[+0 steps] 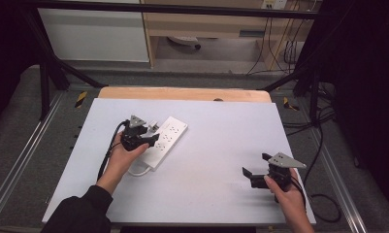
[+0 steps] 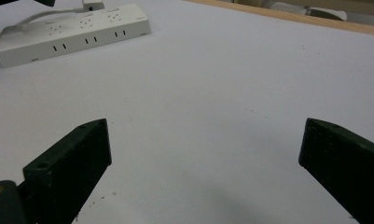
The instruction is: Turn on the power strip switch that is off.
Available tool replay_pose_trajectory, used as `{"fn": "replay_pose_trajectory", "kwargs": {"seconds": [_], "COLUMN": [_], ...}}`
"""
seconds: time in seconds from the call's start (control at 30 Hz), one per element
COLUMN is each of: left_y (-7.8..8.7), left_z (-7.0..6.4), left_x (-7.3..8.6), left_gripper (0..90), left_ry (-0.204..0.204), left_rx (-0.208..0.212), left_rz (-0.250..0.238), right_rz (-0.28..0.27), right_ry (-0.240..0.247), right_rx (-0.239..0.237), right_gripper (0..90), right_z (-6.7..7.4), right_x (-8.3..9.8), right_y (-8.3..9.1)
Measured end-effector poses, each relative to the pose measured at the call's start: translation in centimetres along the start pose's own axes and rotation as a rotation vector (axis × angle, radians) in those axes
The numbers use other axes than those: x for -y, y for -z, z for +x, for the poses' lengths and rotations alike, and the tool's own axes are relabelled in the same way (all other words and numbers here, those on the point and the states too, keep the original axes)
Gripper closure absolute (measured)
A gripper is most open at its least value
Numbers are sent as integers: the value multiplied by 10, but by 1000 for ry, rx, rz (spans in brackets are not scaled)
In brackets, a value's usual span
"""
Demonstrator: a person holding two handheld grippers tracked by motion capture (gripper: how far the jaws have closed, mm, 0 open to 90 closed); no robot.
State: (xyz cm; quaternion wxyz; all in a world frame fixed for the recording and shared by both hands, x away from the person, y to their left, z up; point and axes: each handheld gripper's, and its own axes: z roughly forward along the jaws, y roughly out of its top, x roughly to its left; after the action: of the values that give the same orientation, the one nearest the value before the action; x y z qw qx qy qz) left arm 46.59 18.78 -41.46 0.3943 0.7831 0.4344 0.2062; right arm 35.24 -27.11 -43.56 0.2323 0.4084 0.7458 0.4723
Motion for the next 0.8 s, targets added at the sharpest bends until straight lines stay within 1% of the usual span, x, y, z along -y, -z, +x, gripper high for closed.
{"fn": "replay_pose_trajectory", "kwargs": {"seconds": [0.1, 0.13, 0.17, 0.2, 0.4, 0.43, 0.53, 0.67, 0.73, 0.8], "left_y": [-1, -1, -1, -1, 0, 0, 1, 1, 0, 0], "left_z": [0, -1, -1, -1, 0, 0, 1, 1, 0, 0], "left_x": [1, 1, 1, 1, 2, 2, 2, 3, 3, 4], "left_gripper": [510, 548, 568, 568, 664, 700, 737, 794, 805, 825], "left_ry": [-12, -15, -17, -19, -20, -22, -22, -27, -32, -29], "left_rx": [9, 11, 12, 14, 27, 30, 35, 29, 19, 19], "left_rz": [11, 13, 15, 16, 23, 24, 26, 43, 53, 56], "right_rz": [0, -2, -3, -3, -3, -4, -4, -3, -3, 2], "right_ry": [1, 3, 3, 3, -2, -1, -1, -1, -2, 2], "right_rx": [-1, -1, -1, -1, 1, 1, 0, 0, -1, -4], "right_gripper": [28, 28, 28, 28, 28, 28, 28, 27, 27, 27], "right_z": [0, 0, 0, 0, -1, -1, -1, -1, -1, 0], "right_x": [0, 0, 0, 0, 0, 0, 0, 0, 0, 0], "right_y": [0, 0, 0, 0, 1, 1, 1, 1, 1, 0]}}
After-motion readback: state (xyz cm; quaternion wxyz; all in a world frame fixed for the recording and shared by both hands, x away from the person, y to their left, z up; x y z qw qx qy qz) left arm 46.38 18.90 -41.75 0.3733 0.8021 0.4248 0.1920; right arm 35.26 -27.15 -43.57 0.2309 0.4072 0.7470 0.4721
